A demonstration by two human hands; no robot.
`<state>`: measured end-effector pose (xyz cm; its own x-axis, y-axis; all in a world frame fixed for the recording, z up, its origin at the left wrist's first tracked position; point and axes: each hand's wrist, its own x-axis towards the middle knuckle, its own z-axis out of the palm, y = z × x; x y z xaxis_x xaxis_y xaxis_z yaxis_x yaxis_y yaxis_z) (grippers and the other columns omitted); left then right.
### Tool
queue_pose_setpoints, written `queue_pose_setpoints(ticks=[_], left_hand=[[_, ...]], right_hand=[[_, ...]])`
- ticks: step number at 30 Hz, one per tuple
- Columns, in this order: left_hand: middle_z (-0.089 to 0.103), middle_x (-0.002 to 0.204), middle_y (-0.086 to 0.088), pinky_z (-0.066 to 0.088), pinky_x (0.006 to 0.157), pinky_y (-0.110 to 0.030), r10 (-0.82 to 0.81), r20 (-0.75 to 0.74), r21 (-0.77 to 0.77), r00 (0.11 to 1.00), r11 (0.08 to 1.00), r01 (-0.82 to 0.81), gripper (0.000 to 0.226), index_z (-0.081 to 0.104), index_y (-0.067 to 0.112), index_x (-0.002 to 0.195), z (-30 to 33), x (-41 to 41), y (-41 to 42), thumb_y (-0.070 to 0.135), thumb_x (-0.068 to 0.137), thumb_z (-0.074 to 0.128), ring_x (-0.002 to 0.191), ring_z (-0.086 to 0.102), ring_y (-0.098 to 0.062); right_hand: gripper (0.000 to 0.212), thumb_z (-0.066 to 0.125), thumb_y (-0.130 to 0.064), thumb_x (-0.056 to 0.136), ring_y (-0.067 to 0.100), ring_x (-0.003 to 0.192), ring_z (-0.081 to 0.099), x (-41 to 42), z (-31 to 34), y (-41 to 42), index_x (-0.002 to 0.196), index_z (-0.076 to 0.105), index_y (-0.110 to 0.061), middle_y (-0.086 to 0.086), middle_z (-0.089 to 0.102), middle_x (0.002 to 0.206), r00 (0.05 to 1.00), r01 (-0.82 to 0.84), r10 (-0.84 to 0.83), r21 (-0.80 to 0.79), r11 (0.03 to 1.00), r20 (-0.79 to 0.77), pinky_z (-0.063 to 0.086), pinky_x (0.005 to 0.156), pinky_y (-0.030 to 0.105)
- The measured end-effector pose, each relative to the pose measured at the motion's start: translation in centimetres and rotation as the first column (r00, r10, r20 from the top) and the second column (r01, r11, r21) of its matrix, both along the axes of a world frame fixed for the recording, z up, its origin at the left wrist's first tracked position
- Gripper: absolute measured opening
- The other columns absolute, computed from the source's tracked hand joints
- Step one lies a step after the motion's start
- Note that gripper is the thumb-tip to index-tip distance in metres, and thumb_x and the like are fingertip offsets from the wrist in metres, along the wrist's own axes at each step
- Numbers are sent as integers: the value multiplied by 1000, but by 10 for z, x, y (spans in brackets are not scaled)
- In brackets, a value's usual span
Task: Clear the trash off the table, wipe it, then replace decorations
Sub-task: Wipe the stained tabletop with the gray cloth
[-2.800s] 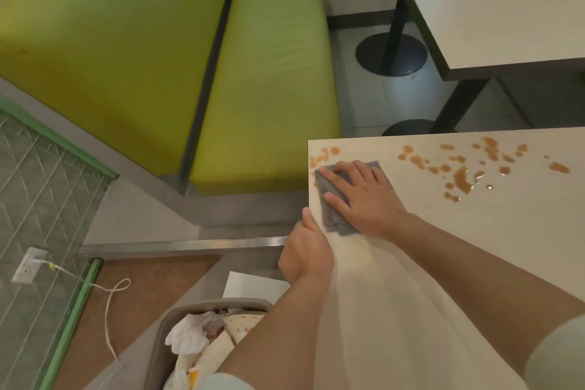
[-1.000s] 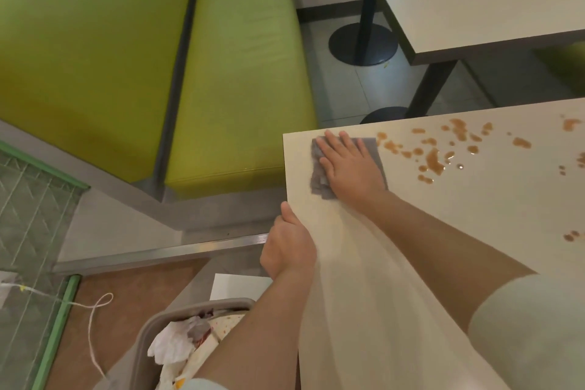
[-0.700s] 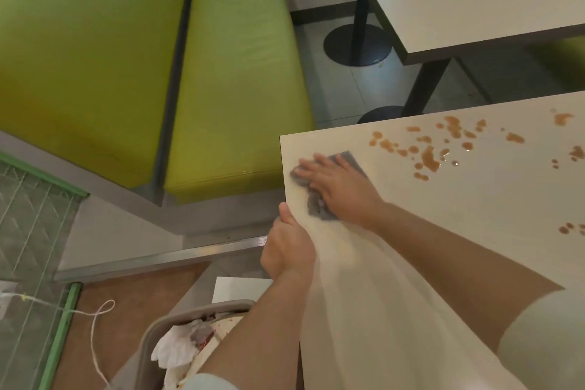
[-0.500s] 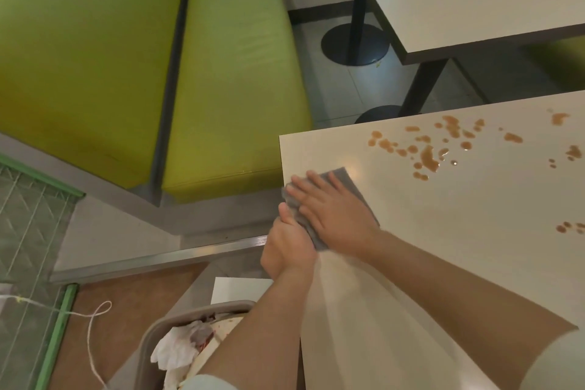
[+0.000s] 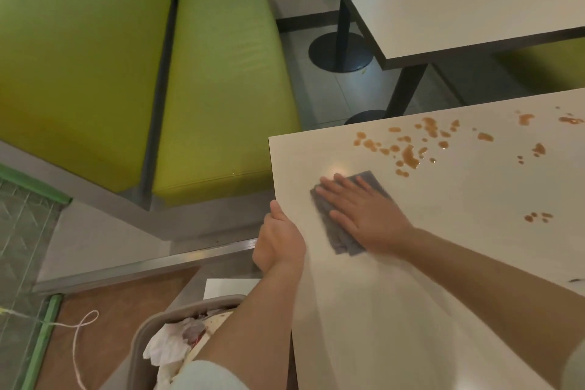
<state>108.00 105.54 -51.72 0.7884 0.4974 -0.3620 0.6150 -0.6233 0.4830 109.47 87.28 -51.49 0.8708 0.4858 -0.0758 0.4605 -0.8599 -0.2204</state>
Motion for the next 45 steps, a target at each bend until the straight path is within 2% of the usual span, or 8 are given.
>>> queue_pose_setpoints(ticks=[6, 13, 18, 22, 25, 32, 38, 45], left_hand=[[60, 125, -12, 43, 89, -44, 17, 17, 71, 1000, 997, -18, 63, 54, 10, 123, 0, 4, -2, 44, 104, 5, 113, 57, -34], [41, 134, -12, 45, 87, -41, -96, 8, 353, 995, 932, 87, 37, 37, 6, 131, 11, 1, -18, 32, 106, 28, 123, 43, -27], [23, 154, -11, 31, 106, -42, -22, -169, 217, 985, 974, 59, 108, 8, 3, 152, 36, -8, -58, 75, 83, 46, 137, 27, -27], [4, 161, -15, 26, 113, -49, -8, -278, 185, 961, 981, 62, 147, -6, -2, 151, 45, -1, -70, 86, 57, 63, 144, 18, -30], [3, 161, -16, 19, 116, -54, 37, -351, 186, 936, 982, 31, 146, -8, -3, 151, 53, 5, -75, 80, 58, 70, 146, 14, -33], [3, 162, -14, 16, 117, -55, 103, -343, 184, 934, 982, -40, 140, -6, -2, 151, 53, 8, -85, 70, 62, 75, 149, 7, -30], [4, 161, -15, 16, 117, -55, 130, -377, 181, 917, 981, -65, 143, -8, -4, 151, 54, 16, -82, 68, 61, 78, 148, 9, -32], [7, 161, -14, 18, 117, -54, 146, -377, 194, 915, 978, -76, 144, -7, -3, 151, 52, 18, -83, 68, 59, 78, 147, 12, -30]], right_hand=[[52, 15, -38, 105, 15, 151, 1, 19, -7, 12, 157, 11, -29, -10, 6, 164, 922, 385, -384, -19, 923, 51, -4, 121, 36], [57, 3, -46, 101, 11, 151, -3, -30, -6, -27, 156, 15, -35, -14, 2, 163, 994, 96, -99, 53, 994, 43, -3, 120, 32], [51, 14, -44, 103, 29, 136, 21, -6, -6, -73, 154, 21, -37, 2, 23, 156, 855, 512, -506, -25, 859, 113, 13, 113, 41], [55, 11, -46, 102, 24, 139, 19, -29, -2, -56, 155, 13, -35, -6, 22, 154, 959, 283, -283, 4, 959, 20, 16, 114, 37], [59, 2, -52, 97, 20, 138, 19, -30, 0, -99, 154, 13, -42, -14, 23, 153, 990, 142, -142, -9, 990, 17, 16, 113, 33], [54, 12, -43, 102, 24, 132, 26, 39, -6, -109, 155, 18, -31, -3, 29, 151, 908, 409, -410, 27, 912, 83, 25, 112, 41], [54, 10, -49, 101, 21, 139, 20, 41, -5, -115, 154, 17, -39, -9, 26, 152, 995, 67, -66, -16, 998, 69, 17, 114, 36], [54, 14, -45, 102, 24, 134, 26, 71, -8, -106, 153, 22, -31, -2, 30, 150, 958, 263, -263, 18, 965, 114, 23, 111, 40]])
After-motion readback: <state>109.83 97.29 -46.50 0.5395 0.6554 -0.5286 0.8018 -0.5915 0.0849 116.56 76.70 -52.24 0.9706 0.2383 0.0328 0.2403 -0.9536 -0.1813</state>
